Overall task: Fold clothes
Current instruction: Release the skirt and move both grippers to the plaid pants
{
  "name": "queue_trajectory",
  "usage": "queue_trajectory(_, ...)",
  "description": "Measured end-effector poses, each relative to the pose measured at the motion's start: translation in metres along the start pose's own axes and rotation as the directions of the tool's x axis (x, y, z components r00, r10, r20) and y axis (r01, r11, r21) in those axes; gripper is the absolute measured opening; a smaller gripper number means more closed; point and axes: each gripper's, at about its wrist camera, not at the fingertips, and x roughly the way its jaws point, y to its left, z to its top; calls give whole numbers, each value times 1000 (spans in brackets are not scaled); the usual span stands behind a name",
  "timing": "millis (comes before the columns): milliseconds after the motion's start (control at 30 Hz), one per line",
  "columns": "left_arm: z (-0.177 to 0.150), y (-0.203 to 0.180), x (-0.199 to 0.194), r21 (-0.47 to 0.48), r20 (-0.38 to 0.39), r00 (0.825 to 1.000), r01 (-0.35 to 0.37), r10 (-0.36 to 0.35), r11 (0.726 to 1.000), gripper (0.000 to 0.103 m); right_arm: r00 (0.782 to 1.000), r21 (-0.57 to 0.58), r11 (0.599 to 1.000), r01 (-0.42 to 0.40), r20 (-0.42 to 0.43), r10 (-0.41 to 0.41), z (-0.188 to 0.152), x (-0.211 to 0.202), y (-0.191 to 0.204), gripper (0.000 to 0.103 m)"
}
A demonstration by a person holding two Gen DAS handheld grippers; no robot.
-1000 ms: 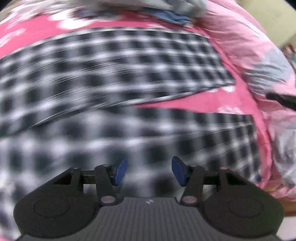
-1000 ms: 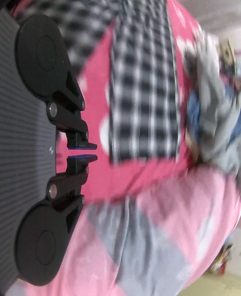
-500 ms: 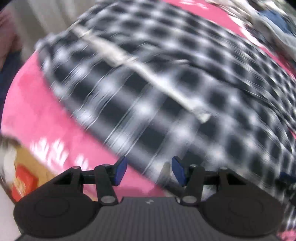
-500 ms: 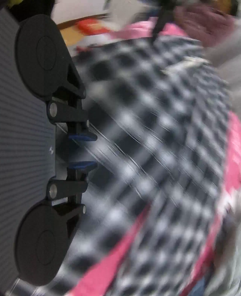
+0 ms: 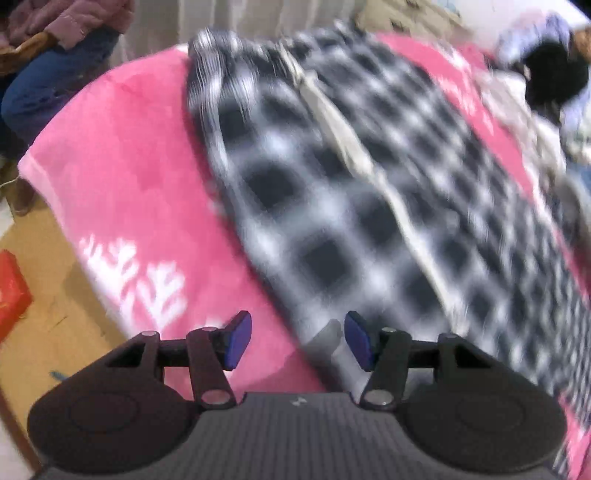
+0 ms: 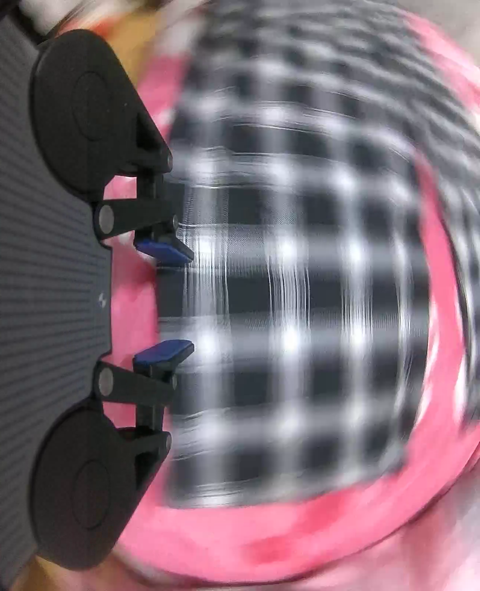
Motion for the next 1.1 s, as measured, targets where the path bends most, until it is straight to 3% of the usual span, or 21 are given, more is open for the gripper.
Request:
queue_trajectory(67, 6, 1, 3, -8, 40, 999, -1, 2, 1000, 54, 997, 183, 980, -73, 30, 68, -1, -11, -19, 45)
queue_trajectory(133, 13, 2, 7, -7, 74, 997, -15, 15, 1000, 51, 992, 267, 956, -124, 50, 115, -2, -14, -24, 45)
queue_trajectory(267, 25, 12, 12, -54, 91, 995, -34, 39, 998, 50, 985, 276, 946, -171, 53, 163, -1, -15, -16, 45)
queue_trajectory(433, 29, 26, 16, -123, 87, 996, 4, 7, 992, 47, 977, 277, 936, -214, 65, 204, -12, -13, -5, 45)
queue_trajectory(500, 23, 25, 13, -152, 75, 996, 49, -38, 987, 38, 972, 287, 928, -237, 75, 225, -14, -11, -9, 45)
queue_trajectory(567, 18, 31, 6, -171, 65, 995, 89, -79, 981, 35, 965, 308, 914, -262, 86, 248, -19, -10, -13, 45)
queue_trajectory(633, 11, 36, 3, -173, 64, 995, 89, -79, 981, 29, 959, 336, 898, -285, 98, 268, -25, -8, -16, 45)
queue_trajectory(833, 19, 41, 14, -249, 60, 995, 93, -80, 964, 25, 938, 419, 839, -347, 134, 321, -36, -6, -22, 45)
queue_trajectory(933, 28, 39, 18, -252, 55, 995, 98, -87, 963, 22, 924, 475, 794, -379, 159, 347, -45, -5, -28, 45)
queue_trajectory(1100, 28, 35, 21, -223, 40, 997, 78, -71, 972, 19, 888, 594, 665, -453, 236, 394, -56, 4, -34, 45)
